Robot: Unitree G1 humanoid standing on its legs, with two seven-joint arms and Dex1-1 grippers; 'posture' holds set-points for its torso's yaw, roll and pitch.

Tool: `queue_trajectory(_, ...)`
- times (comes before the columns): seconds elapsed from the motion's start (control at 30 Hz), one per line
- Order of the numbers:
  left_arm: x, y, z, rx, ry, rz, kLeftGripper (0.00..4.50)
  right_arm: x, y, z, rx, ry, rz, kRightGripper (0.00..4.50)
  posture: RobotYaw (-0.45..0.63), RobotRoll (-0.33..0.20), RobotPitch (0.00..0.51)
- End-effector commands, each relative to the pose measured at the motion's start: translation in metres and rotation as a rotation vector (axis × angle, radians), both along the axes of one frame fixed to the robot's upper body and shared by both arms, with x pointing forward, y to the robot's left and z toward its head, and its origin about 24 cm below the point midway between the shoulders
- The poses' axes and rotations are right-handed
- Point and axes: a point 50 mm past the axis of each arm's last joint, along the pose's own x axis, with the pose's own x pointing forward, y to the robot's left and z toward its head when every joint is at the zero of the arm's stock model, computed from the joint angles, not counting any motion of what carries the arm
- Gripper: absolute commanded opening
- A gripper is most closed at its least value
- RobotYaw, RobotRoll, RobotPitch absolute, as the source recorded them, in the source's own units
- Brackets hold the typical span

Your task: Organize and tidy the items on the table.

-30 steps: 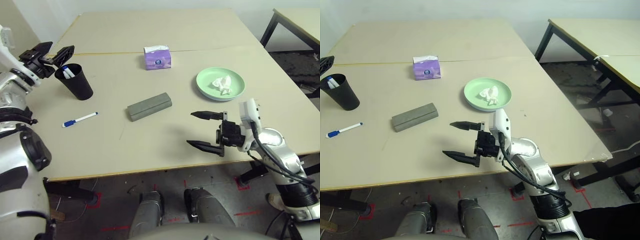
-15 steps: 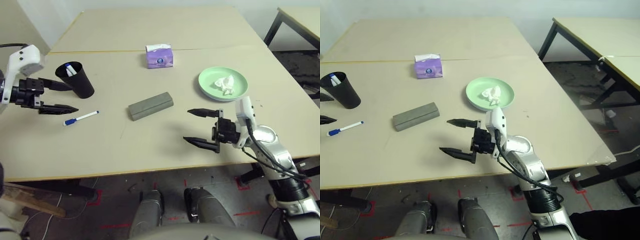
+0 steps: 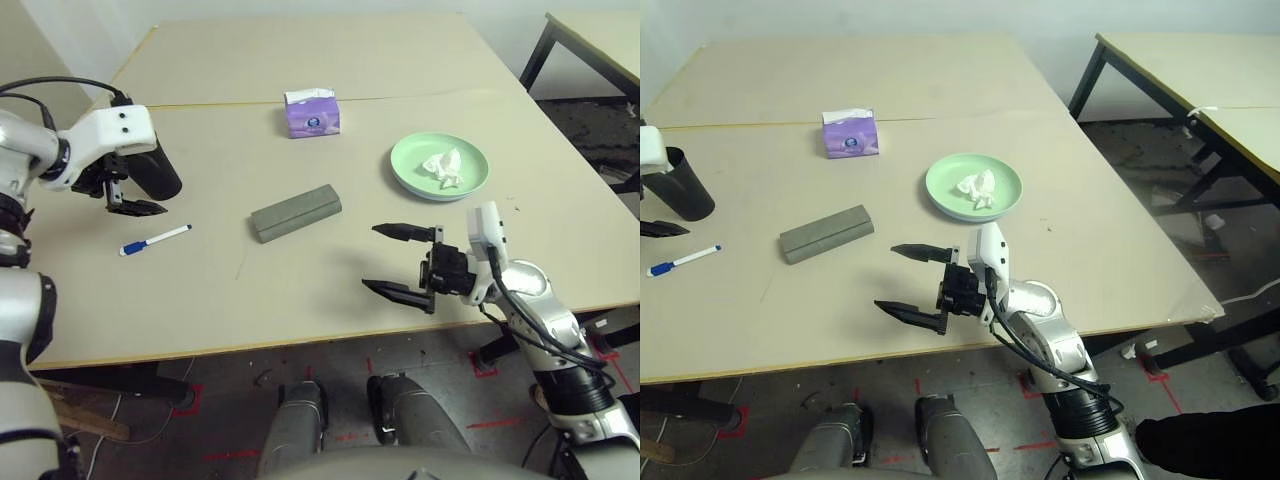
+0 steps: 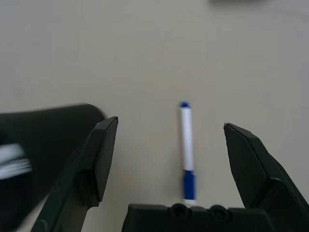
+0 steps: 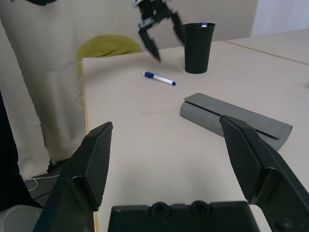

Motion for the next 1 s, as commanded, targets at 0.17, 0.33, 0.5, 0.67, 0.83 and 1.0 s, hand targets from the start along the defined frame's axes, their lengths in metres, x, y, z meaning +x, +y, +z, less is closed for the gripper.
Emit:
queue_trajectory(0.17, -0.014, 0.011, -0.024, 0.018, 0.153, 0.028, 4.45, -0.002, 0.002, 0.002, -0.009, -0.013, 0.006, 4.5, -0.12, 0.0, 0.137)
queue_trajectory(0.33, -0.014, 0.015, -0.03, 0.065, 0.135, 0.041, 4.45, -0.001, 0.003, 0.002, -0.01, -0.013, 0.012, 4.5, -0.12, 0.0, 0.135)
queue_trajectory(0.5, -0.01, 0.015, -0.034, 0.091, 0.074, 0.048, 4.45, 0.0, 0.005, 0.003, -0.009, -0.014, 0.017, 4.5, -0.12, 0.0, 0.134)
queue_trajectory(0.67, -0.008, 0.015, -0.04, 0.101, 0.049, 0.058, 4.45, -0.001, 0.006, 0.003, -0.009, -0.013, 0.021, 4.5, -0.12, 0.0, 0.133)
queue_trajectory(0.83, -0.007, 0.014, -0.046, 0.11, 0.047, 0.068, 4.45, -0.001, 0.006, 0.003, -0.01, -0.014, 0.02, 4.5, -0.12, 0.0, 0.132)
queue_trajectory(1.0, -0.008, 0.015, -0.051, 0.135, 0.066, 0.087, 4.45, -0.002, 0.006, 0.003, -0.013, -0.015, 0.021, 4.5, -0.12, 0.0, 0.134)
